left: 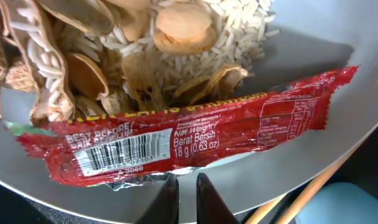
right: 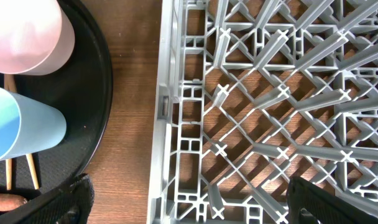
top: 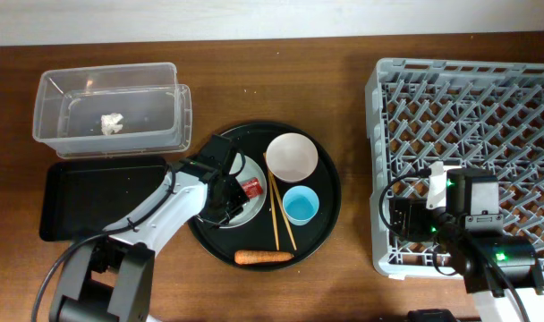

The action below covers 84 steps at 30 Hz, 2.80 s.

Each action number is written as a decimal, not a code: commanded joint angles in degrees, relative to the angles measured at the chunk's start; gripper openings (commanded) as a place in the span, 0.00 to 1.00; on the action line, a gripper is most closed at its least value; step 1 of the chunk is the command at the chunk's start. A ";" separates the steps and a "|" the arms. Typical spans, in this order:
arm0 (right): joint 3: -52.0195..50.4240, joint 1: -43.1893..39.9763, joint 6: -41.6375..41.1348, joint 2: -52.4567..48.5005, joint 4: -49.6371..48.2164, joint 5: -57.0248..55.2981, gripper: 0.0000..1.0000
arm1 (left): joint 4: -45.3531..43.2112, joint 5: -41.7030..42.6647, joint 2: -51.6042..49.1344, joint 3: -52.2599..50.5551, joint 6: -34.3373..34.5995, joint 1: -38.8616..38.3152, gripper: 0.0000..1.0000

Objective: Sort waste into correct bins and load items into the dishwasher rack
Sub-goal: 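Reach the left gripper to the red wrapper and grasp it, then carry the red wrapper into the clear plastic bin and release, then grasp the blue cup with the left gripper and lift it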

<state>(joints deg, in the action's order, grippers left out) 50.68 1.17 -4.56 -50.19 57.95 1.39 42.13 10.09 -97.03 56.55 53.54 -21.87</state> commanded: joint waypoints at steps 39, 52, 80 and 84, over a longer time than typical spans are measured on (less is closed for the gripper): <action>1.03 0.33 -0.44 0.15 0.22 0.35 0.98 | 10.08 -8.74 -6.21 9.81 -67.71 -0.22 0.24; 1.03 0.33 -0.44 0.15 0.22 0.33 0.99 | 11.15 -2.36 -6.12 10.08 -67.63 -0.22 0.01; 1.03 0.33 -0.44 0.15 0.37 0.31 0.98 | -17.90 -13.33 -2.29 23.17 -58.07 28.17 0.00; 1.03 0.33 -0.42 0.15 0.37 0.33 0.98 | -18.56 -13.35 -4.92 23.17 -58.07 28.20 0.36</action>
<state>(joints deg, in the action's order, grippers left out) 50.68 1.17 -4.54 -50.19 58.37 1.54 24.32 -3.27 -101.34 79.29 -5.02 6.20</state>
